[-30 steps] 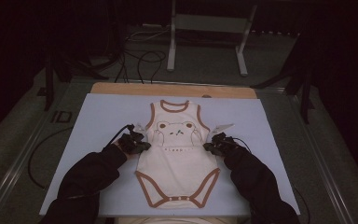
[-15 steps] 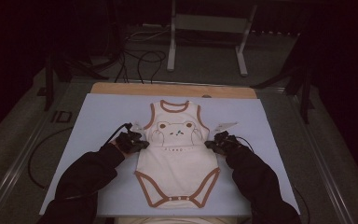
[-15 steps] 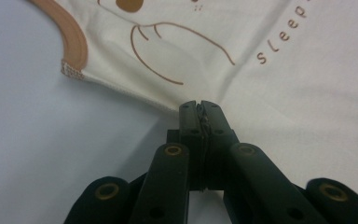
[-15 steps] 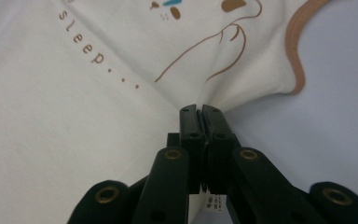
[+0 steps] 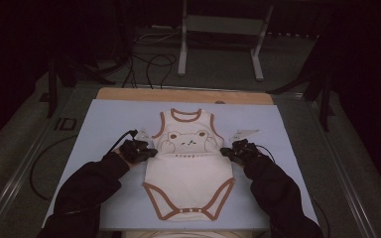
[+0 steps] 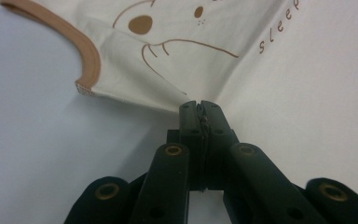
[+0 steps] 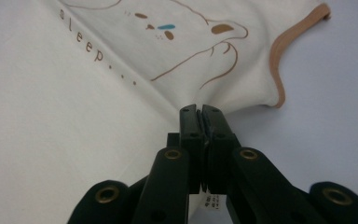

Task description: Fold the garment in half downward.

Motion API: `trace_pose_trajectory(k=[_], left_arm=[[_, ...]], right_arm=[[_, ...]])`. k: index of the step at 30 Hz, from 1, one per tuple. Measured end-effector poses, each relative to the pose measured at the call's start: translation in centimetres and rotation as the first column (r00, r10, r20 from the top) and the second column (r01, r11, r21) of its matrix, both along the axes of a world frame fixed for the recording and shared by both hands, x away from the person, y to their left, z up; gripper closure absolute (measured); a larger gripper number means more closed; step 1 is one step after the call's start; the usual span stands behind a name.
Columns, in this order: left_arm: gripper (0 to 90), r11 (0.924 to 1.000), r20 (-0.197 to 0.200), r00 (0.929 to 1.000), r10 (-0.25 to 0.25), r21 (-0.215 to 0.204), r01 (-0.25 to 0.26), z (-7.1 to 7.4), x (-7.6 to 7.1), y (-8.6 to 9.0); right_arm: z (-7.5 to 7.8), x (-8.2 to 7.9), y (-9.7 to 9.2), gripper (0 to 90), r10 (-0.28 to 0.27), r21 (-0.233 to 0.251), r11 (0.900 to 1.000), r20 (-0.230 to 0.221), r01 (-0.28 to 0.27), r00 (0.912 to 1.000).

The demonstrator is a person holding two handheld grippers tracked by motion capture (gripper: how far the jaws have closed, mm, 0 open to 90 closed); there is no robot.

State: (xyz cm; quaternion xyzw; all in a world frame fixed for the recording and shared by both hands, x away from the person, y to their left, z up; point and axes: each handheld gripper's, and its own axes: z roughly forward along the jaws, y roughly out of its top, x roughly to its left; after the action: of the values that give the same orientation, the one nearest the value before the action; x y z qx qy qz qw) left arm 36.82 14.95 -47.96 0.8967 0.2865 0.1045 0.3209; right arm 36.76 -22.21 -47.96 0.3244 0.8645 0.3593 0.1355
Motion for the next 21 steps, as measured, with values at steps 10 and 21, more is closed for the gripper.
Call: trace_pose_trajectory(k=[10, 21], left_arm=[[89.9, 0.999, 0.013, 0.999, -0.044, -0.005, 0.044, 1.4, -1.6, -0.1], [89.8, 0.9943, 0.045, 0.9934, -0.106, 0.014, 0.105, 2.6, -4.3, -0.4]], right_arm=[[1.2, -2.2, -0.7, 88.7, 0.017, 0.021, 0.9996, 0.022, -0.018, 0.9996], [1.9, -4.9, -1.0, 88.6, 0.058, 0.021, 0.998, 0.04, -0.059, 0.9975]])
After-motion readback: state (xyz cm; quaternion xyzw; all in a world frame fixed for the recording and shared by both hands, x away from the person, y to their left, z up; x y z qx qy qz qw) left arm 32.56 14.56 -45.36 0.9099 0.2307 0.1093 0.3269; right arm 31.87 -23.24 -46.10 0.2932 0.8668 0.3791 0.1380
